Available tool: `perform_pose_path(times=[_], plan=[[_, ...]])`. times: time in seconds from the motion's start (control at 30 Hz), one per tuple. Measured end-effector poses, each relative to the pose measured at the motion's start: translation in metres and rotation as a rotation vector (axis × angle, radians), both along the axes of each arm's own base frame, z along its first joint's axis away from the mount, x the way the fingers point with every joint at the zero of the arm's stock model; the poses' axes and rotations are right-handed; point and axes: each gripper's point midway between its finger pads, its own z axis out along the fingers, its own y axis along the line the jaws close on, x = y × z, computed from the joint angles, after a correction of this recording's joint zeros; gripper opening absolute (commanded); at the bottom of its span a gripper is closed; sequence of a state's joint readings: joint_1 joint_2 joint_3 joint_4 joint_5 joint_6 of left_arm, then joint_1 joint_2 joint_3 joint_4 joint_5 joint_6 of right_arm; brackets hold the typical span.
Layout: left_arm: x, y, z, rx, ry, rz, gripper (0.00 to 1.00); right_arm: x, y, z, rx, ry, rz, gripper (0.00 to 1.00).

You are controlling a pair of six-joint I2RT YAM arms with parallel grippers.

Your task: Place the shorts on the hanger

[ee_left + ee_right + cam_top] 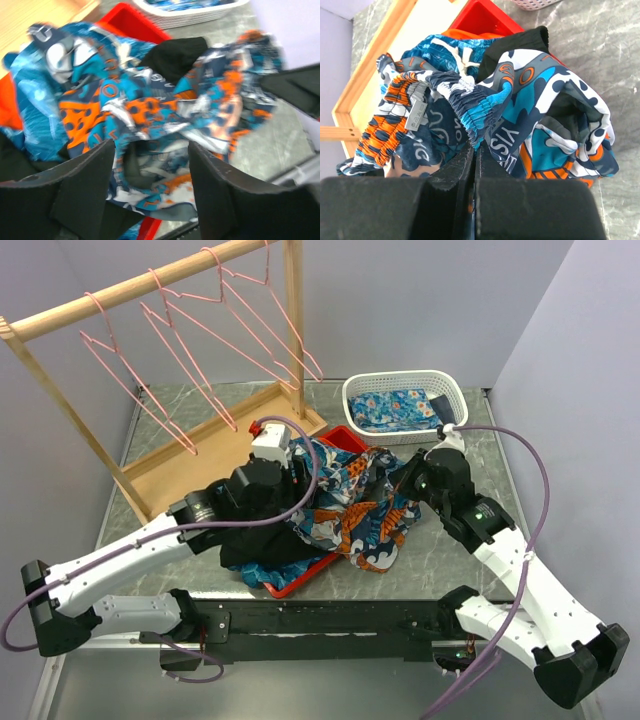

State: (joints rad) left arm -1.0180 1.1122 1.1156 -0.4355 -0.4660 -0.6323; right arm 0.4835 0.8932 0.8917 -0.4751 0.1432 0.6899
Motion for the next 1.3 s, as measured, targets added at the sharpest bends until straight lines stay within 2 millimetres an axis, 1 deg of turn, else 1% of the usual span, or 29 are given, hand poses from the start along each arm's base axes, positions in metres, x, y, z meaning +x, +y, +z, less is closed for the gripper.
perform_pose_path(times=[0.07,0.13,0.23,0.33,0.4,0.43,0.47,0.53,0.57,0.6,0.67,0.73,0.8,0.83,0.9,0.97,1.0,1.03,1.13,1.17,1.3], plan=[[-0.004,-0.003,0.013,-0.011,-0.015,-0.041,0.75,0.001,0.001,0.002,0.003,-0.007,0.002,0.0],[-0.008,-0.001,0.032,-0.02,-0.034,-0.068,0.75,0.001,0.001,0.002,0.004,-0.01,0.005,0.0],[-0.011,0.01,0.08,-0.076,-0.092,-0.051,0.73,0.001,0.002,0.002,0.003,-0.01,0.009,0.0],[-0.012,0.04,0.135,-0.147,-0.167,0.038,0.7,0.002,0.003,0.0,0.001,-0.006,0.015,0.0],[-0.014,0.068,0.164,-0.189,-0.2,0.127,0.7,0.003,0.004,-0.001,-0.002,-0.001,0.02,0.0],[-0.014,0.088,0.177,-0.203,-0.213,0.199,0.7,0.003,0.005,-0.003,-0.005,0.002,0.022,0.0],[-0.015,0.101,0.184,-0.212,-0.216,0.247,0.7,0.004,0.006,-0.004,-0.006,0.006,0.026,0.0],[-0.016,0.138,0.199,-0.222,-0.225,0.391,0.71,0.004,0.008,-0.006,-0.008,0.014,0.036,0.0],[-0.016,0.151,0.203,-0.227,-0.228,0.444,0.71,0.005,0.009,-0.007,-0.008,0.016,0.039,0.0],[-0.017,0.168,0.205,-0.217,-0.228,0.518,0.71,0.006,0.01,-0.008,-0.007,0.021,0.045,0.0],[-0.015,0.191,0.203,-0.181,-0.232,0.62,0.7,0.006,0.014,-0.009,-0.001,0.024,0.057,0.0],[-0.006,0.212,0.195,-0.108,-0.232,0.731,0.7,0.007,0.016,-0.009,0.004,0.023,0.065,0.0],[0.008,0.229,0.183,-0.021,-0.215,0.838,0.69,0.007,0.018,-0.008,0.011,0.021,0.076,0.0],[0.015,0.235,0.176,0.019,-0.202,0.879,0.69,0.006,0.019,-0.008,0.012,0.021,0.08,0.0],[0.027,0.239,0.164,0.077,-0.182,0.923,0.69,0.006,0.019,-0.007,0.012,0.019,0.086,0.0],[0.038,0.24,0.147,0.143,-0.153,0.935,0.69,0.007,0.02,-0.005,0.012,0.014,0.088,0.0],[0.041,0.24,0.141,0.163,-0.143,0.932,0.68,0.007,0.02,-0.005,0.011,0.012,0.09,0.0],[0.045,0.245,0.138,0.175,-0.135,0.947,0.69,0.006,0.02,-0.005,0.01,0.013,0.091,0.0],[0.049,0.258,0.142,0.175,-0.141,0.997,0.68,0.006,0.02,-0.005,0.007,0.016,0.095,0.0],[0.051,0.262,0.144,0.17,-0.145,1.014,0.67,0.005,0.02,-0.005,0.008,0.015,0.097,0.0],[0.059,0.272,0.15,0.142,-0.165,1.056,0.66,0.005,0.021,-0.004,0.011,0.015,0.104,0.0]])
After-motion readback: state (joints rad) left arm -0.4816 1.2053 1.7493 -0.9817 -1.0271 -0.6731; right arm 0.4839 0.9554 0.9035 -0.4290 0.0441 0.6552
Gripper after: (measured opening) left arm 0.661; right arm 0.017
